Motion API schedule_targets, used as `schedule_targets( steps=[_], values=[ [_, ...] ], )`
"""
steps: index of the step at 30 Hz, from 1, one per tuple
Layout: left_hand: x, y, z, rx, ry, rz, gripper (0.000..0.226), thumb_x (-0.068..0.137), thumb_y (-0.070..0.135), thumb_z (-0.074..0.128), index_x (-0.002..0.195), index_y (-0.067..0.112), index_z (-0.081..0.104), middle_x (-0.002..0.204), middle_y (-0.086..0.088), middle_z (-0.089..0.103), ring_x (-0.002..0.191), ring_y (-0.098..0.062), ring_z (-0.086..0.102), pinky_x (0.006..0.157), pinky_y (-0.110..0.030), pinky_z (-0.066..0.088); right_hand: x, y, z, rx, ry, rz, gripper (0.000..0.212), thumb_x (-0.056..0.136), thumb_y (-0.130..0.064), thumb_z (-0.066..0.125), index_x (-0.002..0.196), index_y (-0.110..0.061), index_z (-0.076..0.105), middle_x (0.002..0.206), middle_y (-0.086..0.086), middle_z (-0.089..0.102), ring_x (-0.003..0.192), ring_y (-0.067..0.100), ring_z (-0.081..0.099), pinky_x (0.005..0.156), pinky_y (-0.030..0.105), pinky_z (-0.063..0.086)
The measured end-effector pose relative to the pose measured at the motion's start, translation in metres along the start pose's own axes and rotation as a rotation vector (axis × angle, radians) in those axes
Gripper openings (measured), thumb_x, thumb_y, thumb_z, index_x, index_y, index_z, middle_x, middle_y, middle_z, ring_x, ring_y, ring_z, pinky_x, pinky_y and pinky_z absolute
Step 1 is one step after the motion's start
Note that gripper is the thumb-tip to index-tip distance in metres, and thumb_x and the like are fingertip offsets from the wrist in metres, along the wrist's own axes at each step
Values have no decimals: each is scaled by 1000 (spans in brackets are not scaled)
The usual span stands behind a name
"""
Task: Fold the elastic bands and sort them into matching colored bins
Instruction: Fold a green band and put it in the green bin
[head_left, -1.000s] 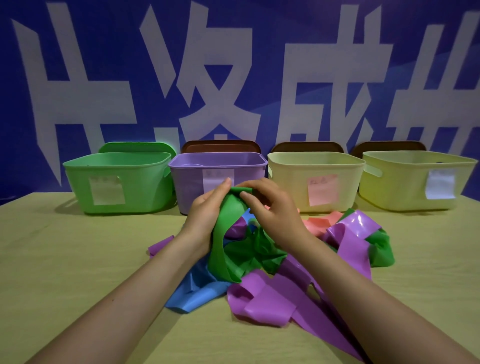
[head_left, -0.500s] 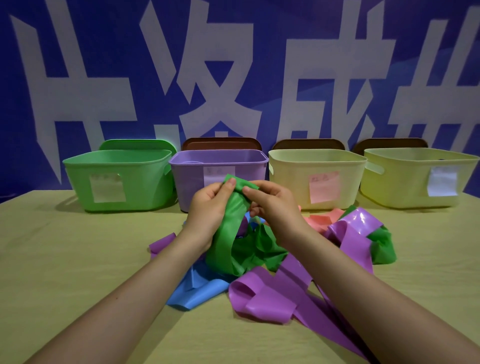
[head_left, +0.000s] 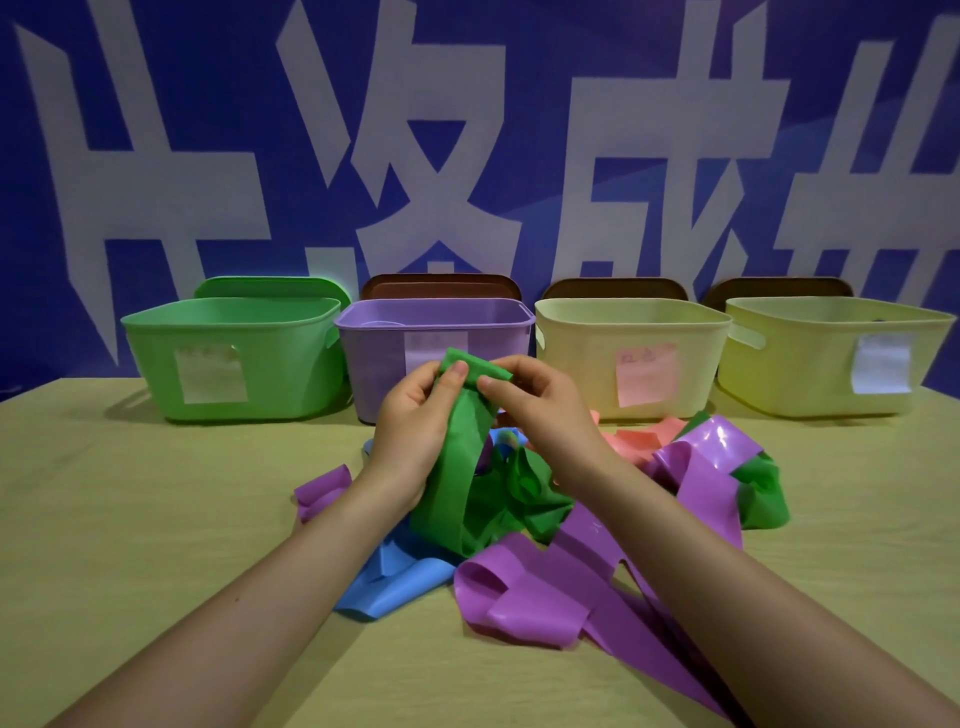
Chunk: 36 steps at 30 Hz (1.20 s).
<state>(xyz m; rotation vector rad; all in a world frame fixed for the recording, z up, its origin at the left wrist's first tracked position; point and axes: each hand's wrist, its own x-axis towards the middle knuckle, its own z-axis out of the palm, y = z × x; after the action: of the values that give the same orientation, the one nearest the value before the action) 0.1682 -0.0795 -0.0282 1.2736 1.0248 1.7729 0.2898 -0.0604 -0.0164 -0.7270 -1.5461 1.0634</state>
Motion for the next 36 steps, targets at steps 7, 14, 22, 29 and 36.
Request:
schedule_targets(
  steps=[7,14,22,29,36],
  values=[
    [0,-5,-2,73,-24,53,15,95,18,55,91,17,70,81,-6,72,76,-18,67,72,-35,54,1,3,-3,-22,-1,22,10,90,-8,63,81,-13,64,72,5,63,61,9,59,57,20,48],
    [-2,0,-1,17,-6,-99,18,93,24,59,85,14,71,74,-5,72,68,-16,68,64,-28,52,-1,4,0,-116,81,-122,11,88,-6,65,80,-14,66,66,5,61,53,4,54,52,17,44],
    [-4,3,3,70,22,-206,37,88,45,62,84,10,74,90,-18,73,90,-34,69,88,-50,52,-1,6,-1,-114,158,-184,15,87,-7,67,85,-21,72,67,-9,69,59,1,60,57,18,46],
    [-3,11,7,14,86,-223,39,90,45,59,80,9,69,77,-10,71,71,-20,66,68,-30,53,2,13,-4,-422,185,-457,24,84,-5,70,105,-14,74,81,8,64,70,6,56,66,13,41],
    [-3,12,4,-43,53,-215,28,92,37,58,84,13,71,80,-9,73,75,-20,69,74,-31,54,2,8,-11,-416,2,-438,29,87,-1,64,113,-12,70,86,9,59,73,2,52,69,11,40]
  ],
)
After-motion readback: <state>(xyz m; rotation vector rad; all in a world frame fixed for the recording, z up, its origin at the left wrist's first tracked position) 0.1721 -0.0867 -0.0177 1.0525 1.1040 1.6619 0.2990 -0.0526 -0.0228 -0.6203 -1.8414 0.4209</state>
